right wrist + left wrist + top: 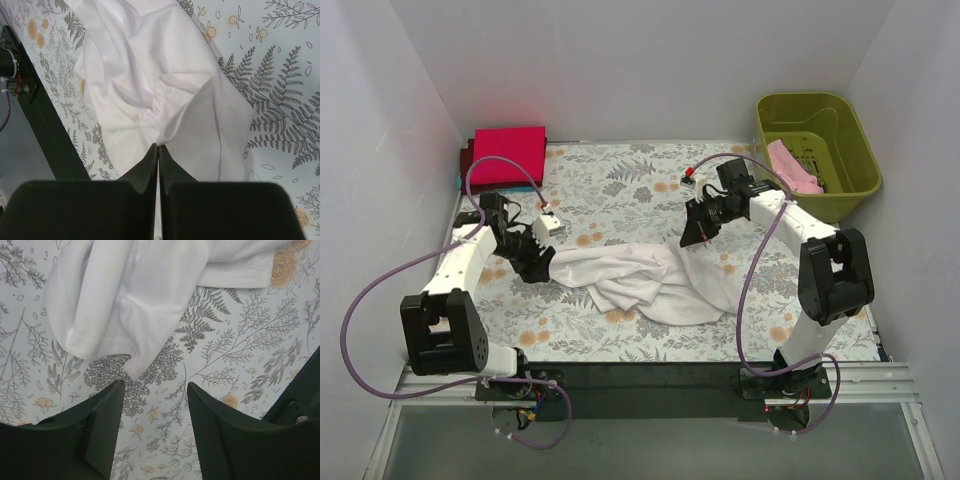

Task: Fold and stack the t-shirts
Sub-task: Flatten the tshirt out

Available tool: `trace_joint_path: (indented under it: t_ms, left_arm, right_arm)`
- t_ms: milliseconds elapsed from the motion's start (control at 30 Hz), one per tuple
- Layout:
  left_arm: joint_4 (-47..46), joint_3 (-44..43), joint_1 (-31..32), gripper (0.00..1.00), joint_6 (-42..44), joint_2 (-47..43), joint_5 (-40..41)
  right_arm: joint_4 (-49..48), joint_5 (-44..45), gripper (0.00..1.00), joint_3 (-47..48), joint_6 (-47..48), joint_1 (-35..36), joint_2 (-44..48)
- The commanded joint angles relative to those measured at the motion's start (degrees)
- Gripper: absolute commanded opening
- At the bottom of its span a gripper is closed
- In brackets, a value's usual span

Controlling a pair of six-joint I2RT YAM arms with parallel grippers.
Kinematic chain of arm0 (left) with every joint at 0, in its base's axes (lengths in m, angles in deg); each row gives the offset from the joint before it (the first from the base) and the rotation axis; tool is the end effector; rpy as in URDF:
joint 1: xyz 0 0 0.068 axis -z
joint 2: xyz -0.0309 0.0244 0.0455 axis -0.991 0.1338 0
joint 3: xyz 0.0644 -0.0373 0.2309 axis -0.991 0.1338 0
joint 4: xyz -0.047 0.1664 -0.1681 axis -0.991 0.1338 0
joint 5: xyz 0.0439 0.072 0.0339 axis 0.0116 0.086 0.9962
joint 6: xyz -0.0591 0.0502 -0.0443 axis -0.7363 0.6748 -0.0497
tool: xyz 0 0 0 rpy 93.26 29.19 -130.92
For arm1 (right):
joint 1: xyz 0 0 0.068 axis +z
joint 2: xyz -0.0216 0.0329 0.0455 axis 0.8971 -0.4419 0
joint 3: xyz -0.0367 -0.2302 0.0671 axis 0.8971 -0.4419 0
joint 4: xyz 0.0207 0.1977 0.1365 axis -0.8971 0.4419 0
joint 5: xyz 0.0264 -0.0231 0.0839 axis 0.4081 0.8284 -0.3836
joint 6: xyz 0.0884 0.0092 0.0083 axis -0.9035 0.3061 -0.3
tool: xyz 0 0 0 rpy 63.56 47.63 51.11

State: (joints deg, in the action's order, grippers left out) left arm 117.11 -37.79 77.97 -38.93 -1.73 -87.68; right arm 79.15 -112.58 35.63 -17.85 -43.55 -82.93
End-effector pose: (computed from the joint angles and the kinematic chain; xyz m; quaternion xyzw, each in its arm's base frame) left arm 0.2349 -0.0251 0.1748 0.1299 0.9491 -0.2630 0.1148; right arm 0.3146 0.1721 0.1838 -0.3205 0.8474 0.3641 0.2158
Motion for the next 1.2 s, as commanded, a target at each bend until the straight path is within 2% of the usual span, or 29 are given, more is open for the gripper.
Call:
trace_joint_path:
  t_ms: [0, 333, 633, 767, 900, 1167]
  left_arm:
    - [-5.2, 2.2, -0.2, 0.52, 12.0, -3.8, -2.6]
    - [-13.6, 9.5, 0.1, 0.5, 20.4, -3.5, -2.2]
    - [-15.9, 10.7, 1.1, 0.19, 19.7, -2.7, -2.2]
    - [-15.4, 8.1, 1.2, 0.0, 15.9, -1.8, -3.7]
    - [-13.7, 2.2, 0.9, 0.0, 10.0, -0.9, -4.6]
    - [-17.7, -15.2, -2.1, 0.0, -11.4, 0.1, -5.1]
  right_arm:
    - [0.2, 0.8, 0.01, -0.2, 1.5, -0.7, 3.5]
    - [2.7, 2.5, 0.01, 0.7, 2.7, -3.3, 6.3]
    - [5.2, 5.4, 0.01, 3.5, 4.2, -6.7, 9.4]
    - [6.1, 6.5, 0.01, 5.5, 4.7, -8.4, 10.9]
    - [6.7, 8.7, 0.01, 8.7, 5.7, -9.2, 12.7]
    - [6.3, 16.8, 0.01, 23.1, 8.4, -11.7, 17.6]
